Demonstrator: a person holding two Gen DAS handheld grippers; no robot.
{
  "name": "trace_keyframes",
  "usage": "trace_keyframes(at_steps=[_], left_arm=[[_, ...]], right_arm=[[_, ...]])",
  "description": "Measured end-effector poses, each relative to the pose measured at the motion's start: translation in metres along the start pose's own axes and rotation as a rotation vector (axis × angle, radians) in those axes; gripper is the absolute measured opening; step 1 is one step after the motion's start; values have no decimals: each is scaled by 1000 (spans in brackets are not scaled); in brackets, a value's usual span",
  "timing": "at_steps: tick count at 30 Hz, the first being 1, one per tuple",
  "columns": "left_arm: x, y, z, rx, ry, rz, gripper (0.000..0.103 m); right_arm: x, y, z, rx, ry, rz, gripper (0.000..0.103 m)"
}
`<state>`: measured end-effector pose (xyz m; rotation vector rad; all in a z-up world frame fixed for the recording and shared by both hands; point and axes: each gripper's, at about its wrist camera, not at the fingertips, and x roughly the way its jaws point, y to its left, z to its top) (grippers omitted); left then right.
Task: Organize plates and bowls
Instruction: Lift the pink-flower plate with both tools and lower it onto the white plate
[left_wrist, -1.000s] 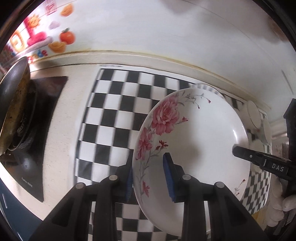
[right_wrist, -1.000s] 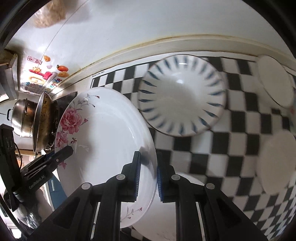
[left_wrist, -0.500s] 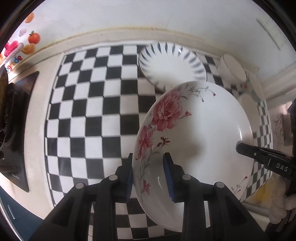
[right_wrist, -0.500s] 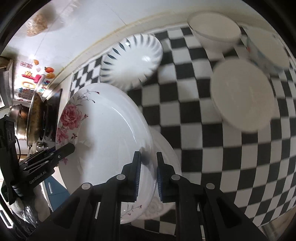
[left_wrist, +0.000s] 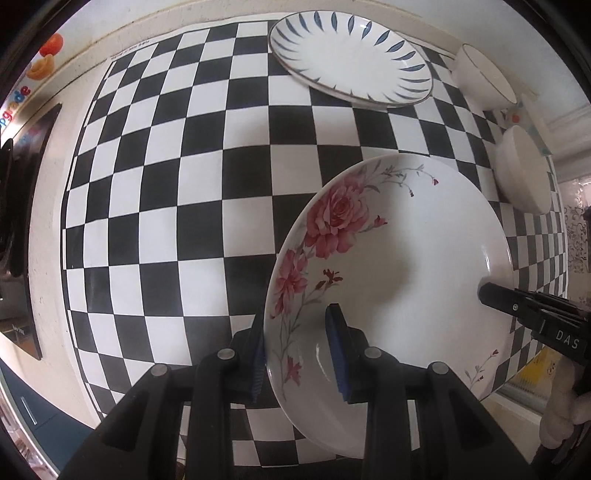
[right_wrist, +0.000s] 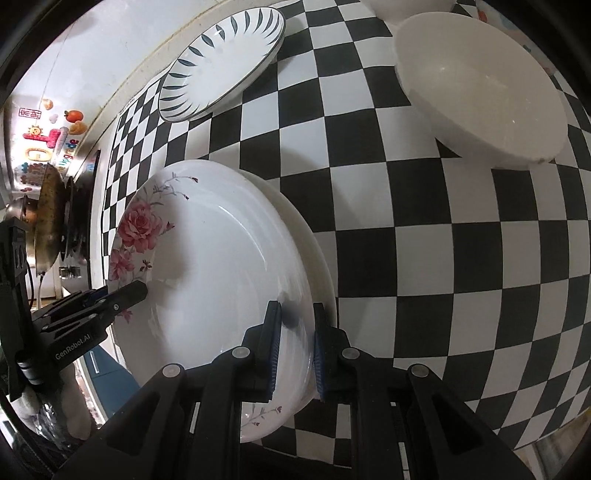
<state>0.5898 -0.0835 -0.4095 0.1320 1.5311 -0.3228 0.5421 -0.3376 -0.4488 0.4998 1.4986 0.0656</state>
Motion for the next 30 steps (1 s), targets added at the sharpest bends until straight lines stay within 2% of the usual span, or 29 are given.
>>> trace_keyframes(at_steps=[17,30], left_arm=[[22,-7,-7,1,52,57,28],[9,-21,-7,49,39,92,28]], right_arm=[[6,11,4,-58,24,-60,17],[4,25,9,-69,64,-133,18]])
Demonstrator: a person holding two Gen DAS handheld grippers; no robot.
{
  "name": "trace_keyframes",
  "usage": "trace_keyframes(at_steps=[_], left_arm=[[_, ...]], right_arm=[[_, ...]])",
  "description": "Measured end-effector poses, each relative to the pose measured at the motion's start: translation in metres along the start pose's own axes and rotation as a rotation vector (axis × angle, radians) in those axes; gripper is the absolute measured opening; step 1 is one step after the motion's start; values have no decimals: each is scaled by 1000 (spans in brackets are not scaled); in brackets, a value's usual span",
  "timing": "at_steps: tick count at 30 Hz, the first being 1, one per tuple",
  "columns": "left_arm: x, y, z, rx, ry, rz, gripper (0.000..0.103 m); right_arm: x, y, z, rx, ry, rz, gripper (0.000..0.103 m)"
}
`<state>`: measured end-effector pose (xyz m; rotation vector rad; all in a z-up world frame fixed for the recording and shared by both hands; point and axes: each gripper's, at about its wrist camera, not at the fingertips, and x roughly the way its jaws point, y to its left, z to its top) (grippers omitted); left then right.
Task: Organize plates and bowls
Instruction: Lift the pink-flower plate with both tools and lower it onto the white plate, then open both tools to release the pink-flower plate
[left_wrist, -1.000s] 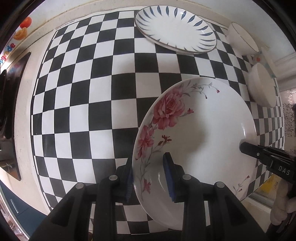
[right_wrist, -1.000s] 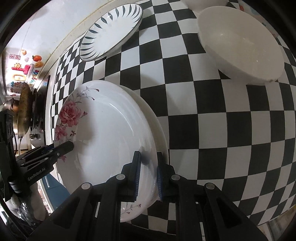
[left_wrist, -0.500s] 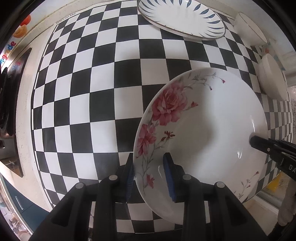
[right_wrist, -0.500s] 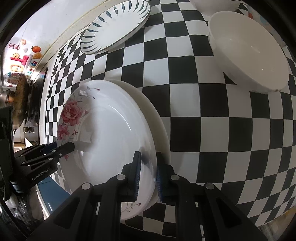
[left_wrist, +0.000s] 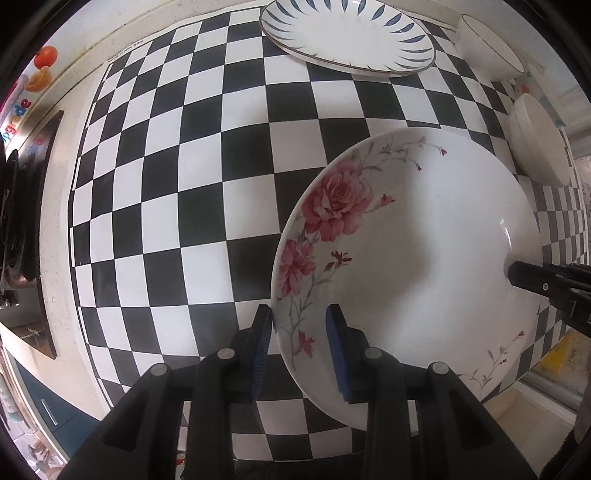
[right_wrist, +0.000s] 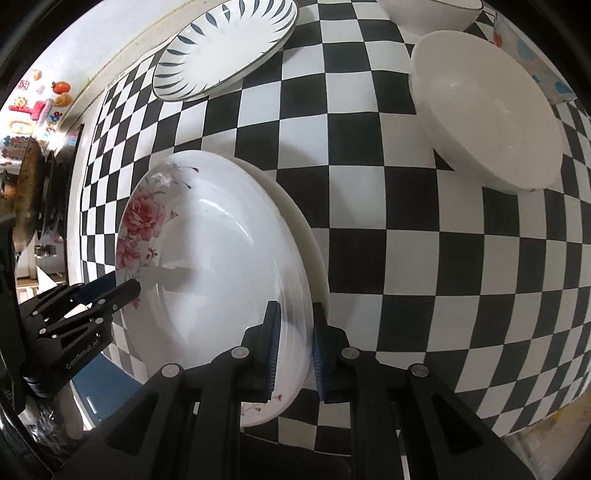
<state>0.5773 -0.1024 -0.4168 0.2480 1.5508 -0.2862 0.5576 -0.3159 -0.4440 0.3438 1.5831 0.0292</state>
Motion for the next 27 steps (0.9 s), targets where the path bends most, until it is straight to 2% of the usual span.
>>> trace_keyframes(at_steps=[6,11,14,17,19,25,27], left_arm=[[0,1,-2,-4,5,-10,28],[3,4,-2,1,9,-8,28],[4,4,-5,-3,11,-12,28],[4,2,-5,-5,9,-13,28],[2,3,-5,-9,6,-18,28],[-26,13,-8,-28,-57,-16,28],[-39,15,-5,-43,-90,-22,28]], right_arm=[[3,17,-4,-57,11,-81,18],[5,23,-6,-70,13,-107,18],[7,23,-9,-94,9,-205,18],[10,19,-11,-74,38,-126,18],[11,18,-11,-71,35,-134,18],[-6,12,-8,-39,-12,-82,19],[-17,13,-4,-30,-41,-46,24]])
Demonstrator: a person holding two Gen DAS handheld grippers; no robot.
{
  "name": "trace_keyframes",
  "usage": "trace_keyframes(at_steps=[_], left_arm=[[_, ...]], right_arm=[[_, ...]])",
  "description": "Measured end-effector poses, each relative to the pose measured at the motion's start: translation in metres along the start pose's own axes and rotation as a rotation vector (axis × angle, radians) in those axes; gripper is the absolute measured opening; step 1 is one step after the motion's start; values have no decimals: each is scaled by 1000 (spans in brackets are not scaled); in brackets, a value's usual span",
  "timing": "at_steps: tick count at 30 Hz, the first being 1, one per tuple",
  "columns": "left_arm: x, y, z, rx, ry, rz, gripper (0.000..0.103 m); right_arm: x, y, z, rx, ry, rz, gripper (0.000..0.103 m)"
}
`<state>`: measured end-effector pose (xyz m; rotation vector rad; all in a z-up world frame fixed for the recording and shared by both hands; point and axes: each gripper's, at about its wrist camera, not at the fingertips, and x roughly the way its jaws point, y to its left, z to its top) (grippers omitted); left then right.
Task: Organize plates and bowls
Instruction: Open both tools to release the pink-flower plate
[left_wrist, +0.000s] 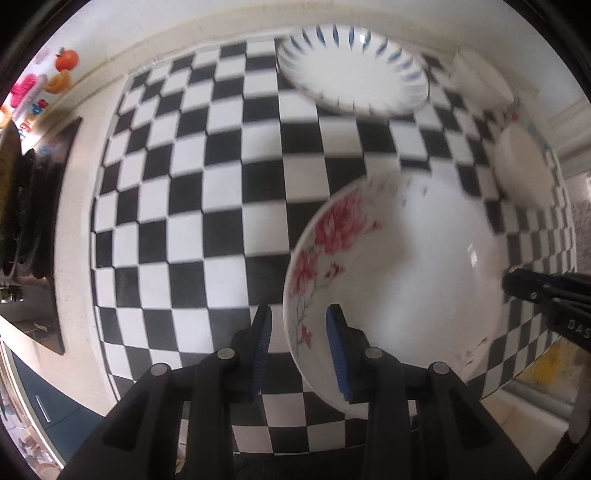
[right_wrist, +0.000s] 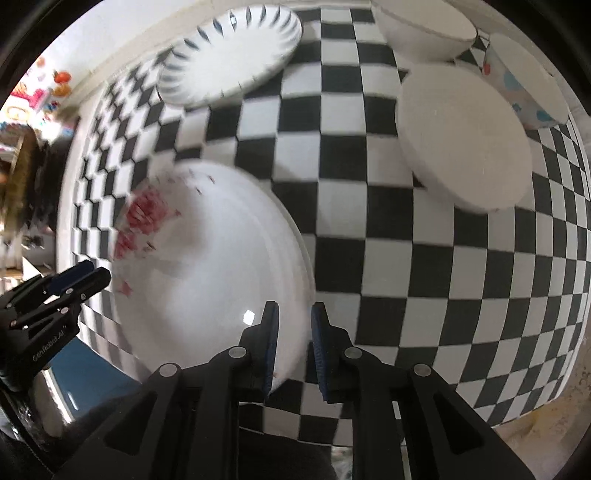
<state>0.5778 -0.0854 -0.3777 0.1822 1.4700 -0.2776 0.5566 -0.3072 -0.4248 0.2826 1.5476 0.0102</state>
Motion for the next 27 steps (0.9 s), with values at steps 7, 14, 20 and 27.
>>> trace_keyframes(at_steps=[7,14,20,27], left_arm=[[-39,6,42,-36,-138,22,30],[-49,20,96,-72,-176,7,30],[-26,28,150,-81,-146,-3,30],[33,42,209,-82,-27,-65,30]], right_arm=[[-34,2,29,-13,-90,73,72],[-63,12,74,14,-181,109,72],[-60,4,131,87,-232,83,72],[-7,-17,207,155,-146,70,71]])
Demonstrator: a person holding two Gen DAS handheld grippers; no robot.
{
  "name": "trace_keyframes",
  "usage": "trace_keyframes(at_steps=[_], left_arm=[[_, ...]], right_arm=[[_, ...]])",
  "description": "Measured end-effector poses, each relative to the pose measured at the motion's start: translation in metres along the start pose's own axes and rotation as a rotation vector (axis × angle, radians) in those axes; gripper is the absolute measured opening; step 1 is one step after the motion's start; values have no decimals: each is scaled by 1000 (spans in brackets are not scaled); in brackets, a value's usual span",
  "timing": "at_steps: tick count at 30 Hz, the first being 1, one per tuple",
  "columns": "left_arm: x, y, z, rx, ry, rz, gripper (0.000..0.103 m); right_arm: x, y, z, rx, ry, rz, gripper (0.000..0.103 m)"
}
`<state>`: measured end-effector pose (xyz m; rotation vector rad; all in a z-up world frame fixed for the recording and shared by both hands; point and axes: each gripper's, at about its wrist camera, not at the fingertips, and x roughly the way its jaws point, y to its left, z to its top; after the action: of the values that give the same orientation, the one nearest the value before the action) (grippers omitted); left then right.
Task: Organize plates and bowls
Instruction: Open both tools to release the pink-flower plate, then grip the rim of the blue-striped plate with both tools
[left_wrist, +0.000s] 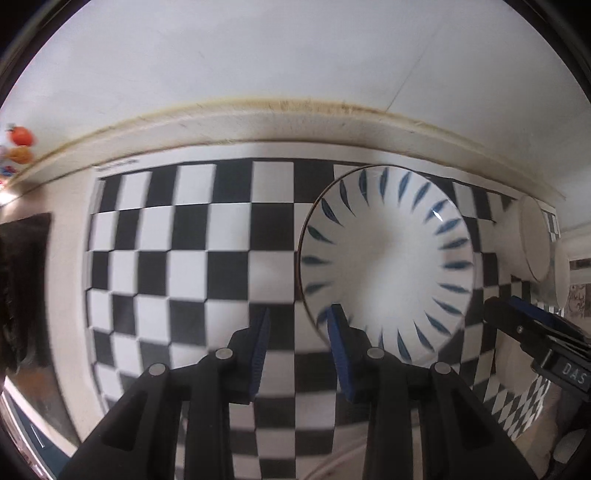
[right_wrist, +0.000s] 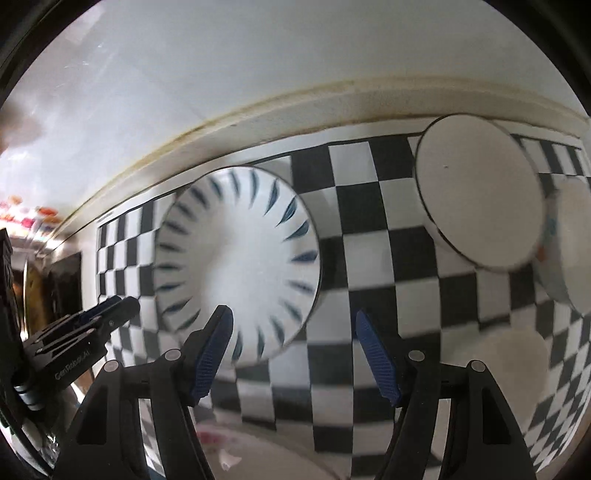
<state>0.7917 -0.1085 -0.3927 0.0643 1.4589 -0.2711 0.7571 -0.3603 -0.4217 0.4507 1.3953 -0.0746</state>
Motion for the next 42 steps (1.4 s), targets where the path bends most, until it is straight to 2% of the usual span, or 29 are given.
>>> trace_keyframes(at_steps=[3,6,8,10,13,16,17,23,32,38,42], left_arm=[[23,6,19,-15,39,-6,30],[41,6,33,-15,66,-19,30],[47,4,38,0,76,-29,30],[52,0,41,19,82,-21,30],[55,-1,45,16,91,-47,29],[57,-2,46,10,99,-72,28],[57,-2,47,10,99,-79,25],[54,-8,44,30,78,-50,24],[23,-28,18,37,19,-31,24],[-17,-32,-9,53,-31,-34,24],[-44,-36,-41,61,-62,-41,24]], right_arm=[[22,-5,17,22,30,3,66],[39,-8,29,39,65,9,55],[48,-10,34,45,84,9,45],[53,-12,36,50,97,5,41],[57,-14,38,50,101,-1,35],[58,-15,39,59,120,5,25],[57,-16,39,66,120,7,24],[53,-17,34,38,114,19,20],[17,-13,18,-9,64,38,16],[-23,-9,-8,-29,17,73,16],[-53,-4,-35,-58,-16,85,16]])
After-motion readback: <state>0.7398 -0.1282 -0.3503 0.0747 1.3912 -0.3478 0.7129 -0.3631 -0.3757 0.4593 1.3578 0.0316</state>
